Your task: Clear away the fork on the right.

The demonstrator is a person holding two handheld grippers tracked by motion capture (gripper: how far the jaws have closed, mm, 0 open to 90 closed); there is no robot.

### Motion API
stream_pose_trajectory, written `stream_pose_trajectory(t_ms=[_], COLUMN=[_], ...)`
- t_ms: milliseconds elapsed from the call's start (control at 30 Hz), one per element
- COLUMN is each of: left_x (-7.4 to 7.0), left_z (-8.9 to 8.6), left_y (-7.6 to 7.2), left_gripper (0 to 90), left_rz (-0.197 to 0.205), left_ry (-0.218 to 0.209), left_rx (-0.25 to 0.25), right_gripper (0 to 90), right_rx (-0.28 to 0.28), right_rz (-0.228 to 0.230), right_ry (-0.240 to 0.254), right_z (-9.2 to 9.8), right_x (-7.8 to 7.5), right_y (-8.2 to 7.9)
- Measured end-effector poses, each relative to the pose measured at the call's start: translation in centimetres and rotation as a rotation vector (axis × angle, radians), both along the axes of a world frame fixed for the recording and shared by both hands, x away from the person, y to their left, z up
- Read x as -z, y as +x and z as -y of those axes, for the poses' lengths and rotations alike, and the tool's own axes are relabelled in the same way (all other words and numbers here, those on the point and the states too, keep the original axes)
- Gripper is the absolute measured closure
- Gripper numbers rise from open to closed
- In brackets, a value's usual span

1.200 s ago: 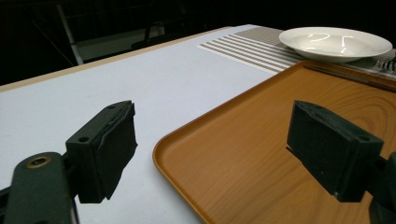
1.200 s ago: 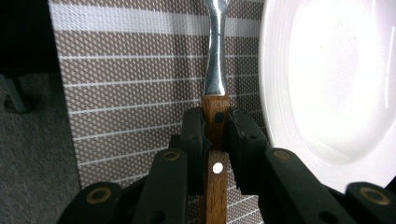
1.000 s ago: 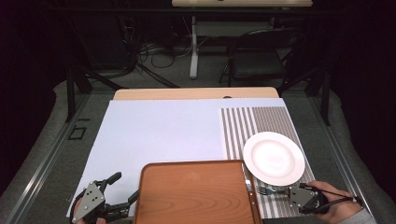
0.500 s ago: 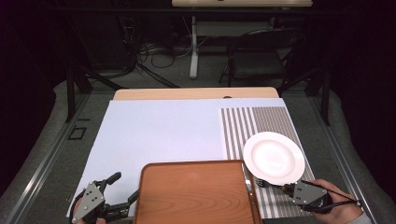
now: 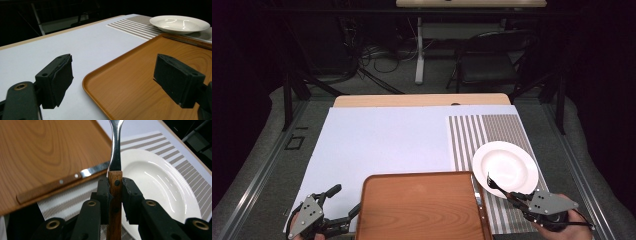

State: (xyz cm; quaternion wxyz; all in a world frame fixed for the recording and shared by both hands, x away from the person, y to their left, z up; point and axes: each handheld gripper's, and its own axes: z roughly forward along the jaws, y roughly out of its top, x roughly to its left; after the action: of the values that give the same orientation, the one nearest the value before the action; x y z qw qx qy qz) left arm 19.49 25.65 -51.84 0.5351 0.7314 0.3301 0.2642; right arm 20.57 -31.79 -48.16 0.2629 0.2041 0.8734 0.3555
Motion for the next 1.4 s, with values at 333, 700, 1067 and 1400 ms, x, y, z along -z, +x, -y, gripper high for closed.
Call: stream_pose_trajectory(t_ms=[333,700,1067,1400], left_x=[0.0,0.0,0.1,0.0], left_z=[-0.1,0.0,0.1,0.0], left_y=[0.0,0.0,0.1,-0.1], left_gripper=[15.8,15.8,15.8,15.8], left_rz=[-0.001,-0.003,-0.005,0.001], left_ry=[-0.004,-0.004,0.001,-0.009], left_rx=[-0.004,-0.002,0.007,-0.001], right_gripper=[77.2,77.2,77.2,77.2], right_rx=[0.148,0.248,0.25,0.197], right_rz=[-0.035,-0.114,-0.137,-0.171], right_ry=[0.216,0.403,0.421,0.402], right_z=[-0.5,-1.0,-2.3,-5.5], right_x=[-0.1,-0.2,-0.2,0.3], right_y=[-0.1,-0.2,-0.6,-0.4])
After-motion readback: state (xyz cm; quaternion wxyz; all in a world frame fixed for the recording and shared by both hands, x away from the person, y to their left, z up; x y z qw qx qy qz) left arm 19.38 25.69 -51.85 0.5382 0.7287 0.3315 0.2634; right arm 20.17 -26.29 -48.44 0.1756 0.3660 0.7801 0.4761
